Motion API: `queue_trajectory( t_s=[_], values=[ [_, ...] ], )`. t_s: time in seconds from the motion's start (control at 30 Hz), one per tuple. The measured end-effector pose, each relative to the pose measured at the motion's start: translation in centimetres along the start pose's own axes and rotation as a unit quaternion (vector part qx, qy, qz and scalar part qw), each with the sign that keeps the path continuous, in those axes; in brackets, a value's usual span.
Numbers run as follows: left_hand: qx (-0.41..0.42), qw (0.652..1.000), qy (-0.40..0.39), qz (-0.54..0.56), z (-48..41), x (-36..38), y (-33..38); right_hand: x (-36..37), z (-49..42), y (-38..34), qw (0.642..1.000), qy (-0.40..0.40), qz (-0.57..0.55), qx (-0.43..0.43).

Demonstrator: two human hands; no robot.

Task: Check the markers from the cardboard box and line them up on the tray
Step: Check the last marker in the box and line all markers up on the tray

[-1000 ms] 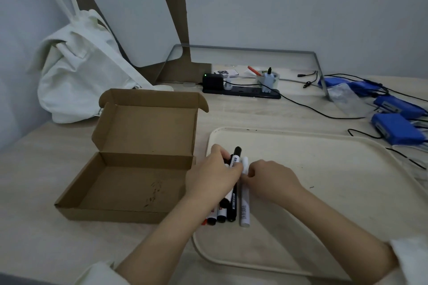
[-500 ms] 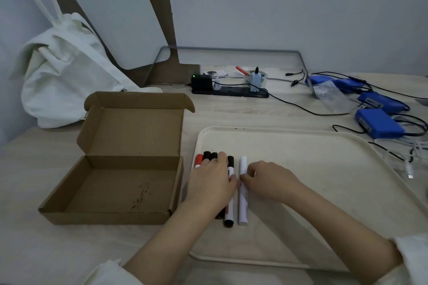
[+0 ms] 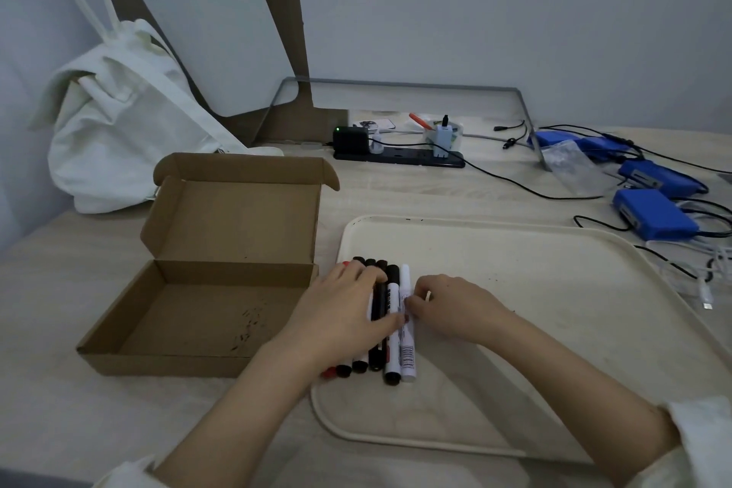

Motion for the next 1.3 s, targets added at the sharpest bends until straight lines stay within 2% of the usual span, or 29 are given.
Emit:
queue_trajectory(
  t_s=[0.1, 0.17, 0.4, 0.57, 0.9, 1.13, 1.3],
  values=[
    [0.045, 0.996, -0.08, -0.01, 1.6, 0.6, 0.4, -0.2, -0.1, -0.1, 1.0, 0.004, 0.006, -0.001],
    [0.056, 0.993, -0.097, -0.022, 2.2, 0.8, 0.7, -0.2, -0.3, -0.2, 1.0, 0.007, 0.01, -0.002],
    [0.065, 0.992, -0.098, -0.035, 2.0, 0.5, 1.3, -0.2, -0.2, -0.2, 1.0, 0.007, 0.005, 0.013],
    [0.059, 0.989, -0.131, -0.023, 2.6, -0.1, 0.8, -0.1, -0.1, 0.0, 1.0, 0.0, 0.011, 0.02],
    [0.064, 0.979, -0.172, -0.088, 3.1, -0.5, -1.4, -0.4, 0.1, -0.4, 0.999, 0.009, 0.025, 0.026],
    [0.057, 0.975, -0.203, -0.071, 3.7, -0.3, -2.0, -0.7, 0.2, -0.2, 0.999, 0.012, 0.031, 0.039],
    [0.068, 0.98, -0.177, -0.062, 3.7, -0.7, -2.3, -2.4, 0.1, -1.6, 0.996, 0.073, 0.039, 0.026]
  ],
)
Point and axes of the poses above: each hand's wrist, its own z-axis away from the middle knuckle, its own x-axis out of the palm, y = z × x, the point moved 9 cm from there along -z, towards the middle knuckle, and after that the axes turned 1 degree about -y, right-handed, at the moved point
